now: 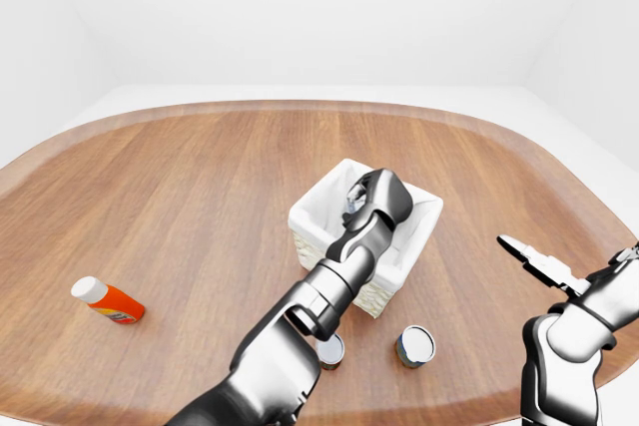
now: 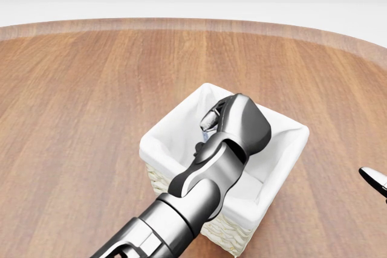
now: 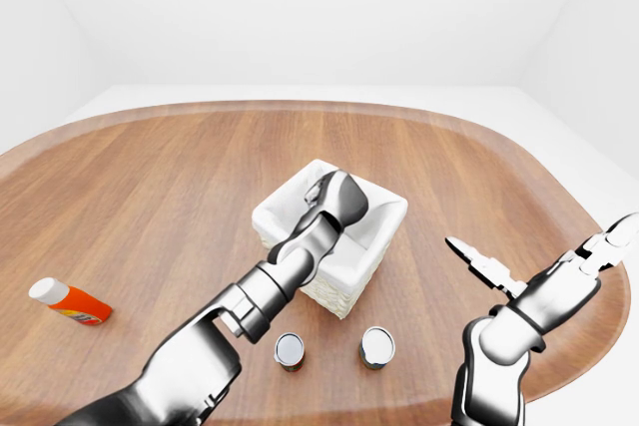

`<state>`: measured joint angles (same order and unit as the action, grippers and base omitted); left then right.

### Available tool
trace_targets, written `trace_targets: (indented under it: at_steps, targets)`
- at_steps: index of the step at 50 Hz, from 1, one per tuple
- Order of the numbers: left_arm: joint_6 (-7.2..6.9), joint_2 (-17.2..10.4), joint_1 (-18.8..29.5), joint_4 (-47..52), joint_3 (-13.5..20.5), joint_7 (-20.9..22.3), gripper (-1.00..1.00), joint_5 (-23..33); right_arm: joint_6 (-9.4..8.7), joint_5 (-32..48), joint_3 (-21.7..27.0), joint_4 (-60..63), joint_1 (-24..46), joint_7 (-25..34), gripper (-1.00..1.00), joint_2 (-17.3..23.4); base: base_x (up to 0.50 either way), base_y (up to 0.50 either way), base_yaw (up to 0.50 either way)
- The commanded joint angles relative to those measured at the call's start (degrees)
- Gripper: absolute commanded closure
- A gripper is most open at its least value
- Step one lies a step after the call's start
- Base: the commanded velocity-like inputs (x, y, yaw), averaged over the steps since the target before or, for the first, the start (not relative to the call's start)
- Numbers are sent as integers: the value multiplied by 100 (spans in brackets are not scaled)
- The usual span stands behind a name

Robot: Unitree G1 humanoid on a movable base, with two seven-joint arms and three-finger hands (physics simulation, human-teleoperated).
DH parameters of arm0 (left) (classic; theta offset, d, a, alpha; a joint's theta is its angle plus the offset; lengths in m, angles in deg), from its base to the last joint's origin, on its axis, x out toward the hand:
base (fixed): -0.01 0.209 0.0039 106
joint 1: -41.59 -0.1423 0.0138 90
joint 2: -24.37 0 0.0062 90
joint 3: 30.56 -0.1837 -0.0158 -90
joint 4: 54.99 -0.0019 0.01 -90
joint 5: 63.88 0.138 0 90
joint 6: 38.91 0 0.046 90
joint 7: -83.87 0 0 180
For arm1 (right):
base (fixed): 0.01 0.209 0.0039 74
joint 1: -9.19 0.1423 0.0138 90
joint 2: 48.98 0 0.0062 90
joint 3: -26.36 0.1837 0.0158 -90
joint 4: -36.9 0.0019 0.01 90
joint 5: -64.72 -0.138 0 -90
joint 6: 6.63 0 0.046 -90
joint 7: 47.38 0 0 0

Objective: Pick up the alphabet soup and the cream cheese box, and put them in the basket.

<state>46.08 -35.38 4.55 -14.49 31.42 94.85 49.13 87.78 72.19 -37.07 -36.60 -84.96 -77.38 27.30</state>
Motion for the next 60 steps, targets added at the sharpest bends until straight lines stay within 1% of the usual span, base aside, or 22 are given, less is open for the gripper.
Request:
trace_targets:
  at_steps: [1,6,8,10,11,12,13,15,18,22,29,32,34,36,40,44,48,51,55,56,59,60]
  targets:
    - [0,126,235,-585,48,-396,100,-1,-8,-2,0,3,0,0,-100,-2,0,0,0]
    - [0,138,253,-596,208,-455,100,-1,-32,-4,3,5,14,0,-100,7,0,0,0]
    - [0,131,266,-592,207,-469,100,-1,-40,-4,2,16,12,0,-100,6,0,0,0]
    - [0,126,253,-533,230,-438,100,-1,-7,-2,0,-31,23,0,-100,14,0,0,0]
    - [0,131,246,-549,272,-417,100,-1,-27,-6,0,1,14,0,-100,11,0,0,0]
    - [0,127,256,-607,296,-346,52,-1,-13,-4,-2,-13,14,0,-100,10,0,0,0]
    - [0,115,277,-613,326,-411,-100,-1,-40,0,-5,19,10,0,-100,6,0,0,0]
    - [0,107,264,-533,375,-421,-100,-1,8,2,-7,-26,9,0,-100,5,0,0,0]
    - [0,79,232,-418,365,-397,-100,-1,-40,0,-3,39,-3,0,-100,0,0,0,0]
    - [0,-18,207,-81,263,-251,-100,-1,-44,7,-2,55,-9,0,-100,-8,0,0,0]
    - [0,-207,102,604,56,265,-100,-1,16,19,-10,-24,9,0,-100,-1,0,0,0]
    - [0,-292,82,891,-26,485,-100,-1,-42,19,-8,53,-9,0,-100,-9,0,0,0]
    - [0,-332,64,1032,-59,586,-100,-1,-3,22,-9,14,-7,0,-100,-11,0,0,0]
    - [0,-381,43,1141,-106,697,-100,-1,-30,19,-6,49,-12,0,-100,-13,0,0,0]
    - [0,-523,9,1520,-202,960,-100,-1,-8,24,-10,24,-8,0,-100,-13,0,0,0]
    - [0,-646,32,1923,-77,1201,-100,-1,33,26,-16,-22,-5,0,-100,-10,0,0,0]
    - [0,-765,38,2395,144,1415,-100,-1,56,33,-21,-41,-8,0,-100,-9,0,0,0]
    - [0,-886,34,2728,161,1591,-100,-1,59,32,-22,-64,3,0,-100,-2,0,0,0]
    - [0,-926,24,3161,296,1781,-100,-1,42,31,-19,-34,-3,0,-100,-5,0,0,0]
    - [0,-938,32,3411,372,1926,-100,-1,44,34,-21,-40,2,0,-100,-4,0,0,0]
    - [0,-963,23,3771,443,2096,-100,-1,33,35,-23,-29,-1,0,-100,-3,0,0,0]
    - [0,-1004,25,3853,405,2184,-100,-1,29,35,-22,-29,0,0,-100,-3,0,0,0]
